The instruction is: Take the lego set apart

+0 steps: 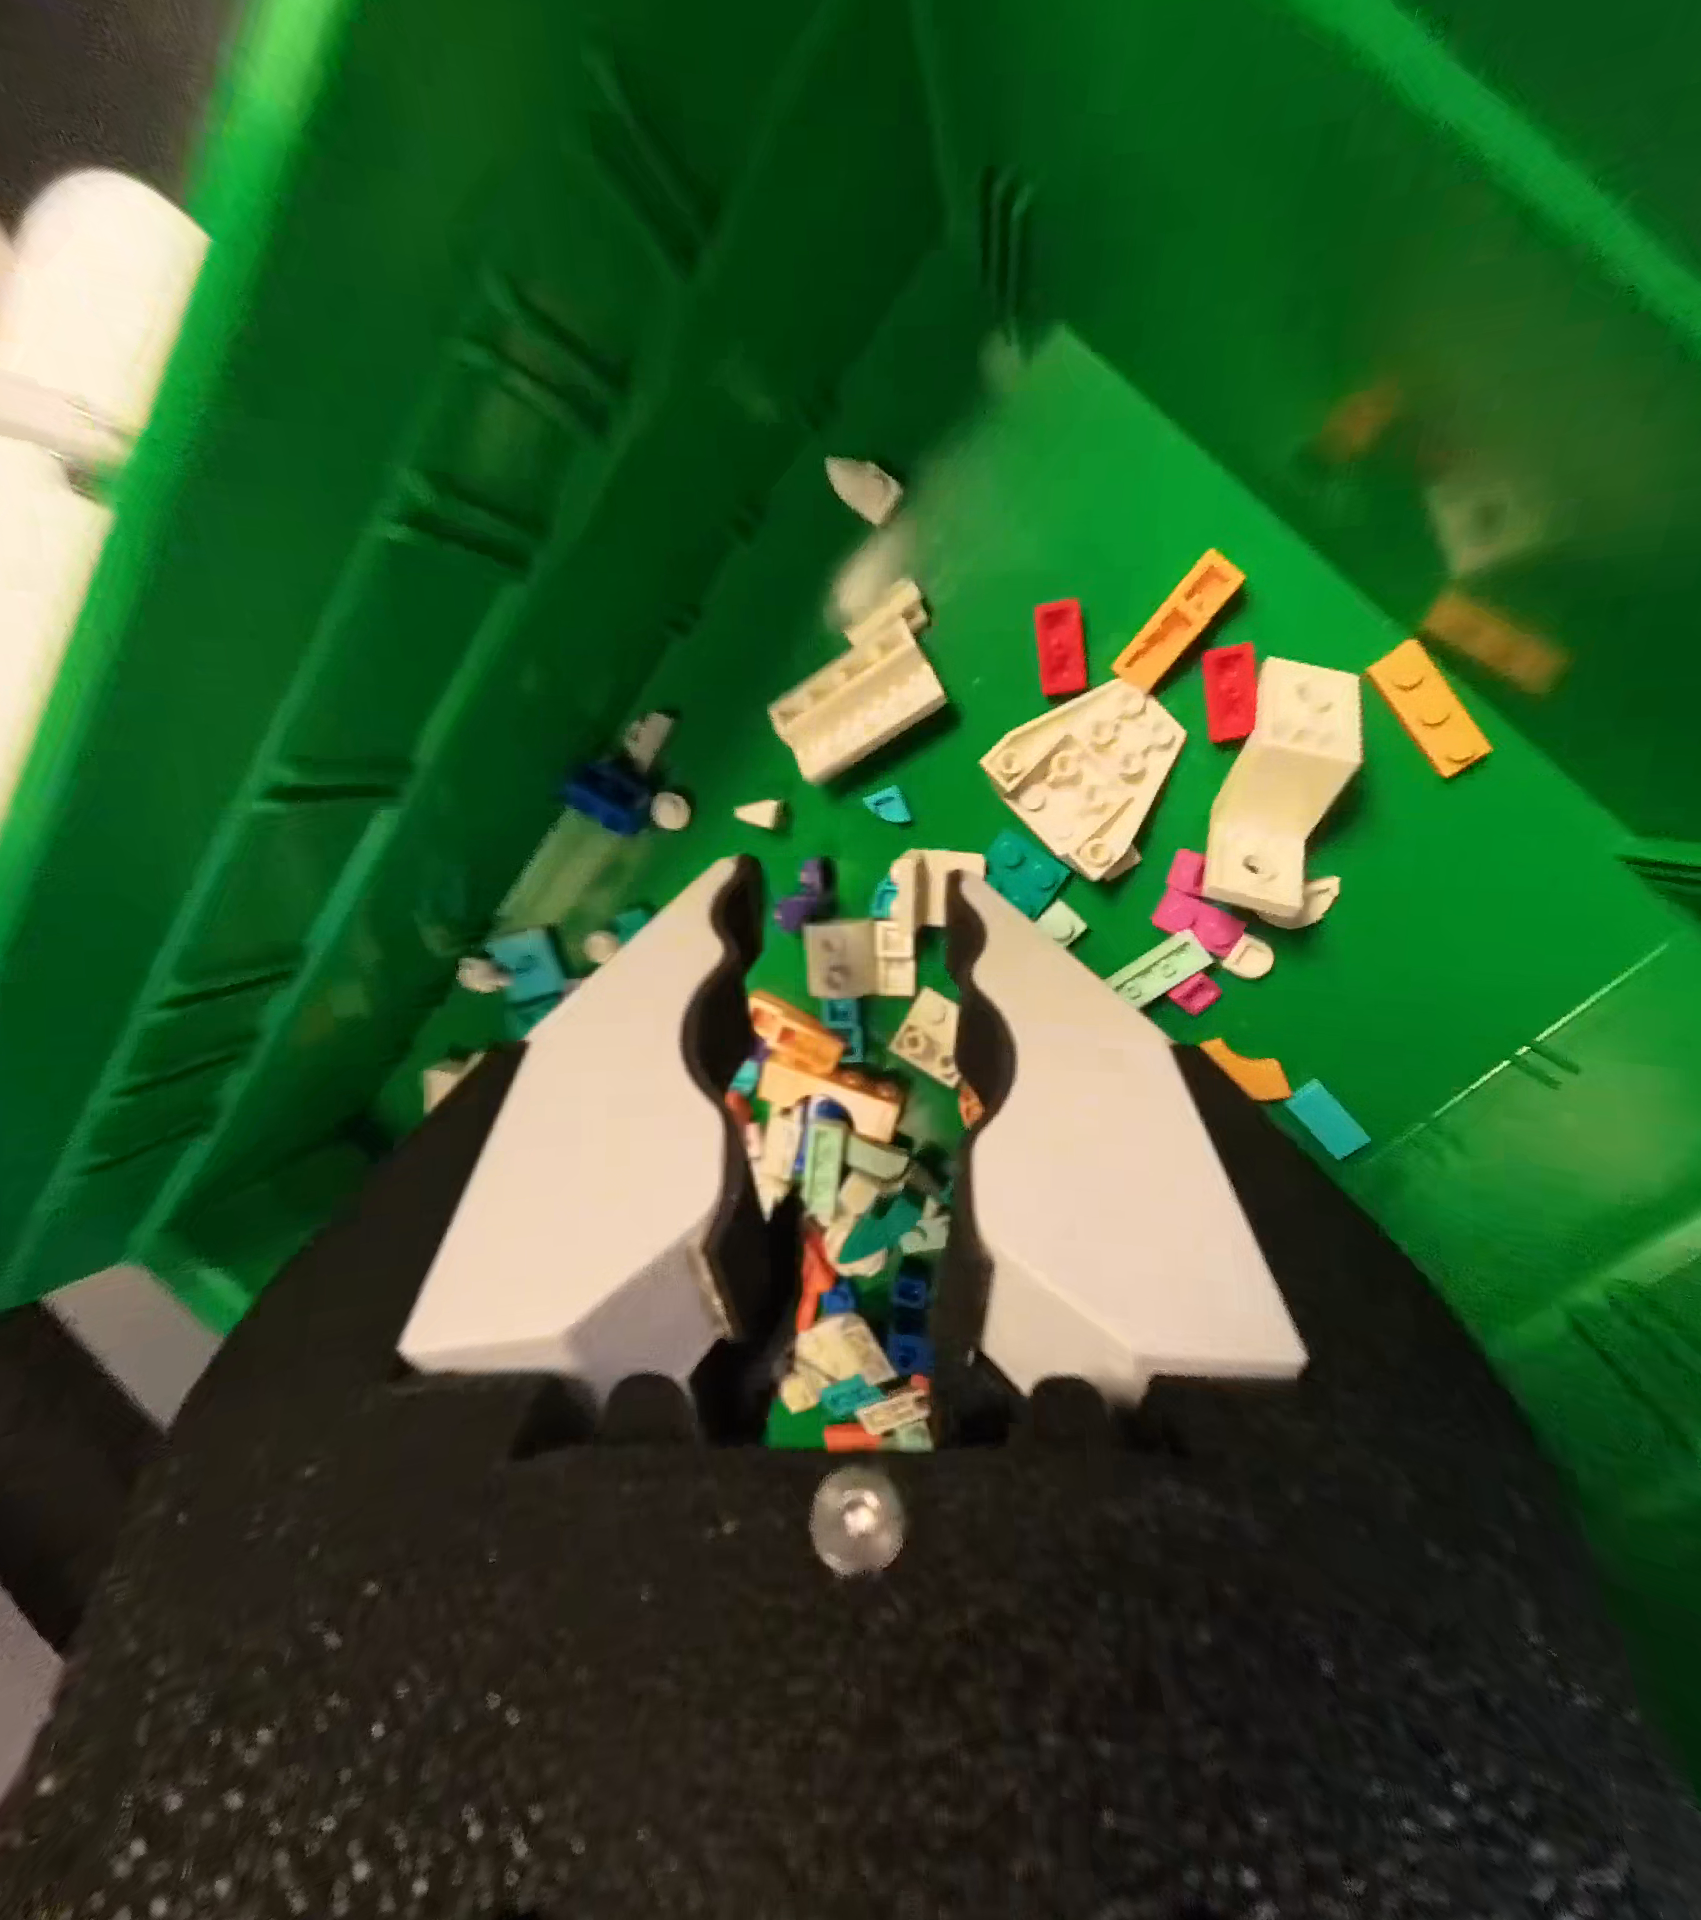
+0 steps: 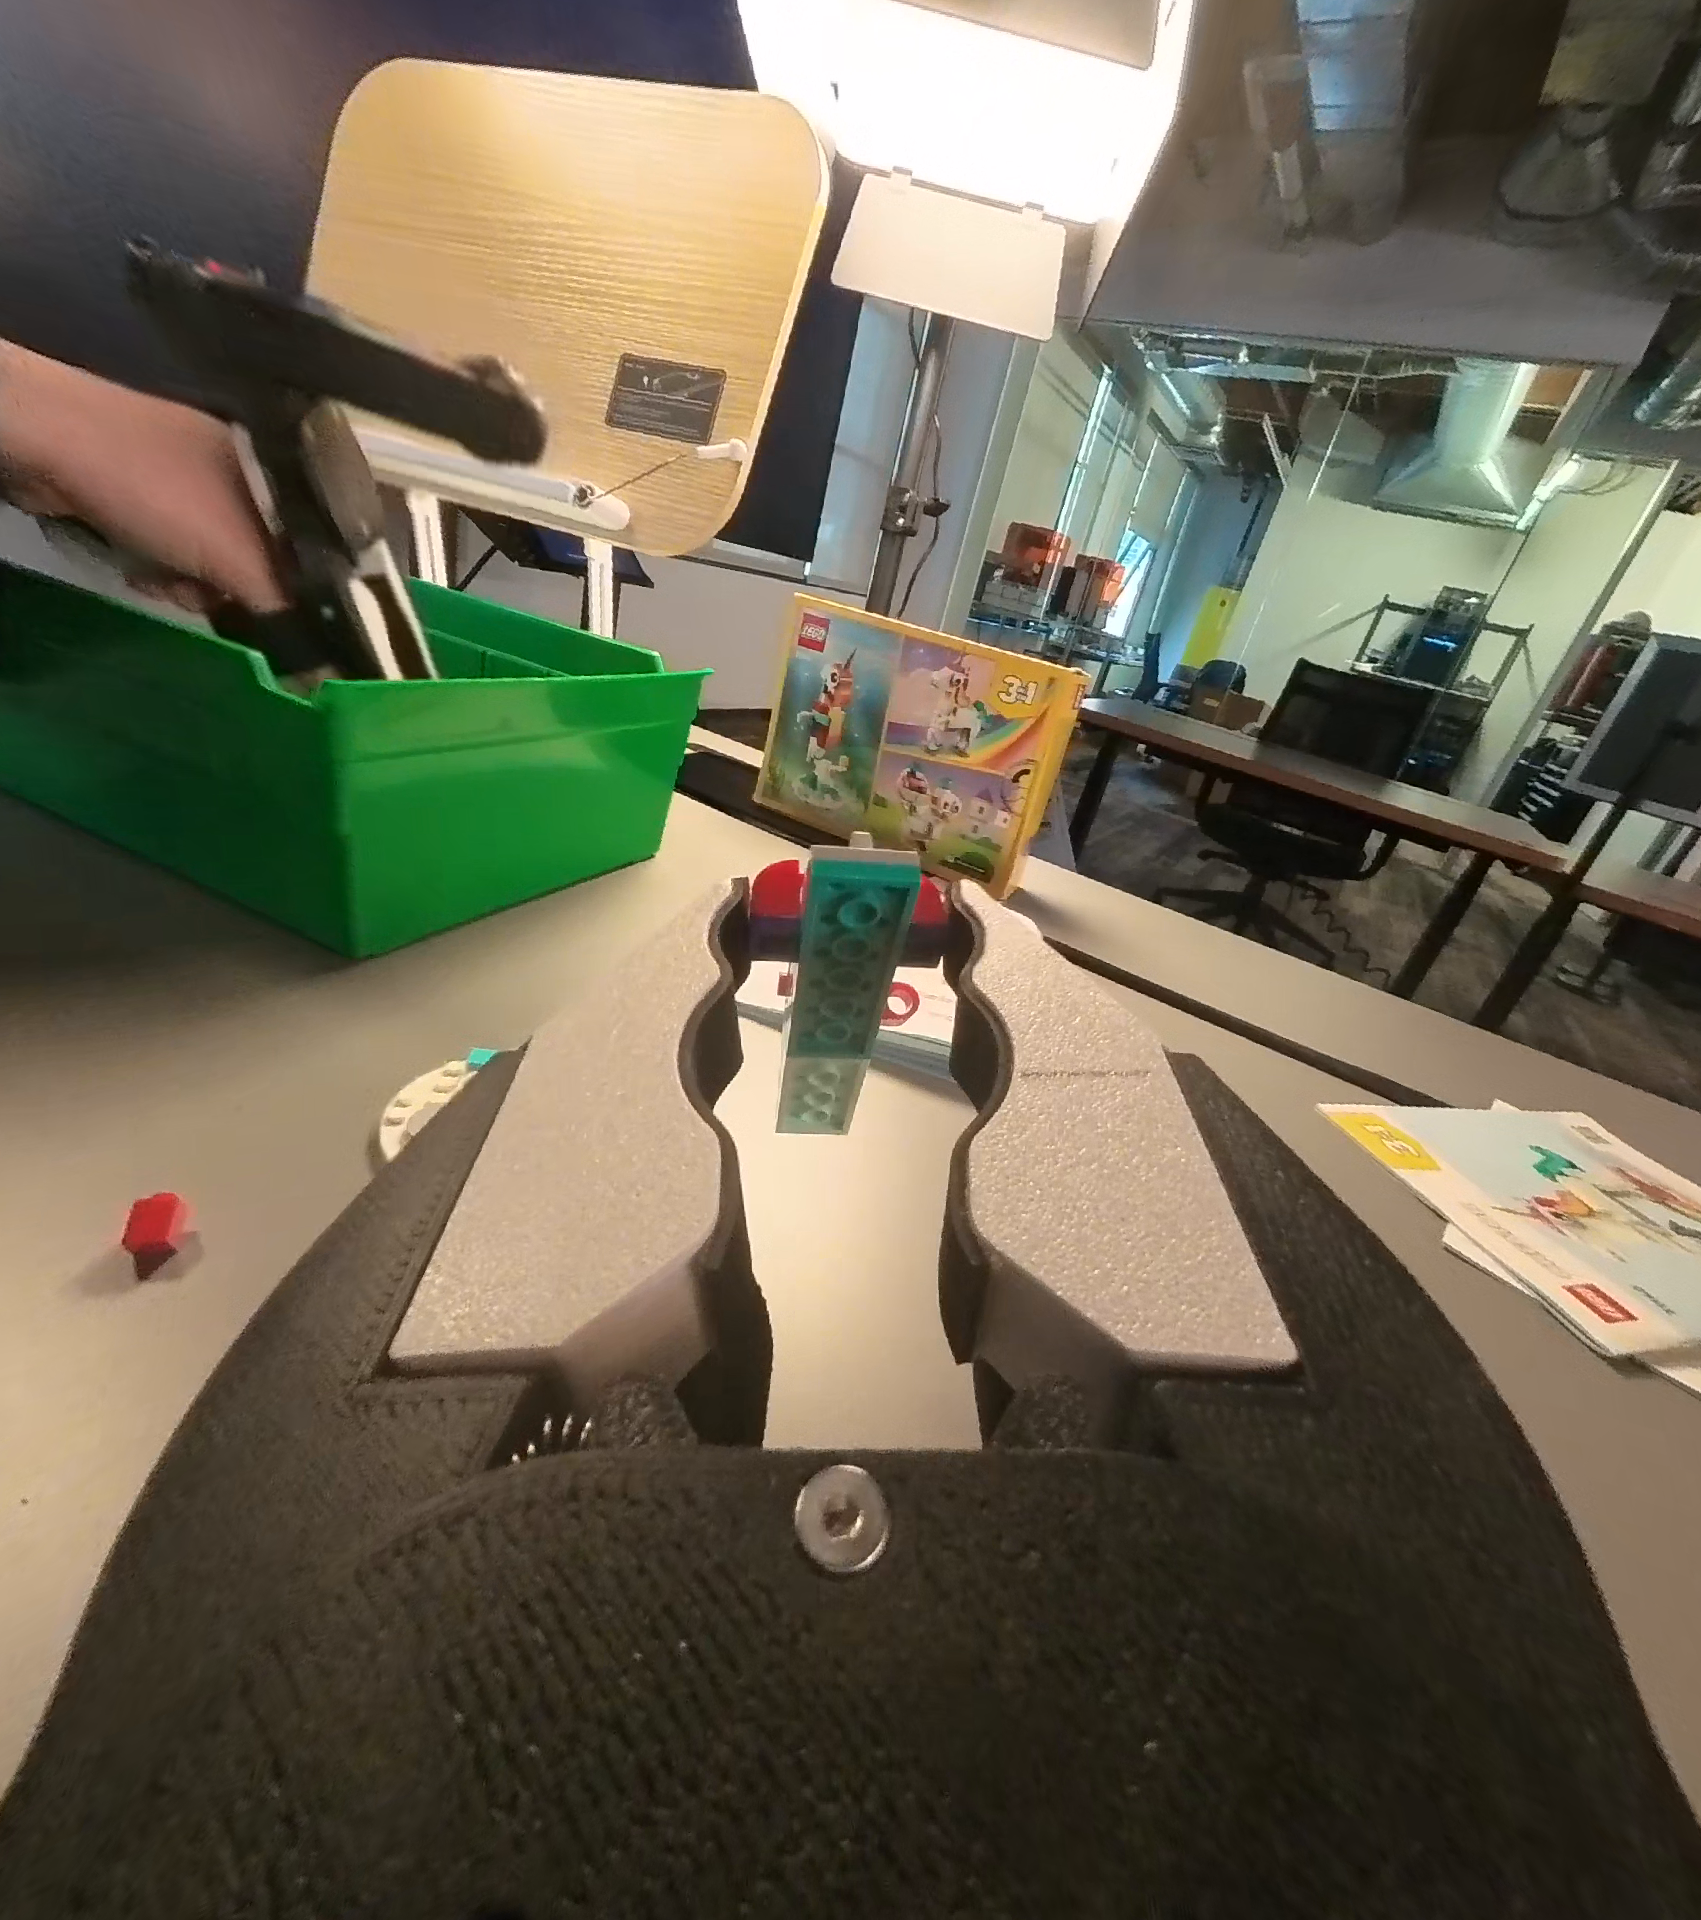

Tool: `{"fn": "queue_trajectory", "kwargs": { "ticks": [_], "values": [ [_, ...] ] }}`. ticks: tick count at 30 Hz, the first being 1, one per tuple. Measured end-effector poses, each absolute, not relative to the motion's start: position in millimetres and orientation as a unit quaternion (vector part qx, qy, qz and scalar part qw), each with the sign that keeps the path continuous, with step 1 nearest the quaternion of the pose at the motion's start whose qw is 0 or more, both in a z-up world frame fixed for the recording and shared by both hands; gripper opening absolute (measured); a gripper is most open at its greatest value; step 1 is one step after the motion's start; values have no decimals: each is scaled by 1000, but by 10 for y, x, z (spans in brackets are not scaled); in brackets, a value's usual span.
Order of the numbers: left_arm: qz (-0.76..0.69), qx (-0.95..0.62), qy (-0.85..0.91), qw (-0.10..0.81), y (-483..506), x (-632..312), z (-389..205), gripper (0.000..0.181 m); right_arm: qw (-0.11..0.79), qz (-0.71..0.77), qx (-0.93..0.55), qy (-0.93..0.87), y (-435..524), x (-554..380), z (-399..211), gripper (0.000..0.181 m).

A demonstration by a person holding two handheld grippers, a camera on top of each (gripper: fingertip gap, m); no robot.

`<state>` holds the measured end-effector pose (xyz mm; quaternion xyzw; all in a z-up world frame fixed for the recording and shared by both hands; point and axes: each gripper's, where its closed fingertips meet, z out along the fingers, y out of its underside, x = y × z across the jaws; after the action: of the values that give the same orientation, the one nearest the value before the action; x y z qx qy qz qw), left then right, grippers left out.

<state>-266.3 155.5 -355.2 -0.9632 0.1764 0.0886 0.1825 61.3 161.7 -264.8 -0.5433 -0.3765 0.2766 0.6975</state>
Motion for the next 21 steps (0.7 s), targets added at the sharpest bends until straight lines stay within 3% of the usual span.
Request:
{"fn": "queue_trajectory", "kwargs": {
  "ticks": [1,5,7,9,13,21],
  "values": [
    [105,-952,182,222,1587,-2632,-3388,39,697,277,-543,-377,1612,608,-2649,35],
    [14,-864,252,436,1313,-1645,-2505,32,698,277,-543,-377,1606,611,-2644,35],
    [-86,-817,324,469,839,-916,-2335,24,698,279,-544,-374,1610,617,-2638,35],
    [-169,-791,390,440,326,-321,-2462,21,697,282,-545,-371,1612,620,-2635,35],
    [-216,-771,476,362,-343,330,-3093,35,696,282,-546,-372,1607,621,-2641,35],
    [-238,-780,458,354,-425,648,-3694,26,696,281,-548,-370,1613,632,-2645,35]
  ]
}}
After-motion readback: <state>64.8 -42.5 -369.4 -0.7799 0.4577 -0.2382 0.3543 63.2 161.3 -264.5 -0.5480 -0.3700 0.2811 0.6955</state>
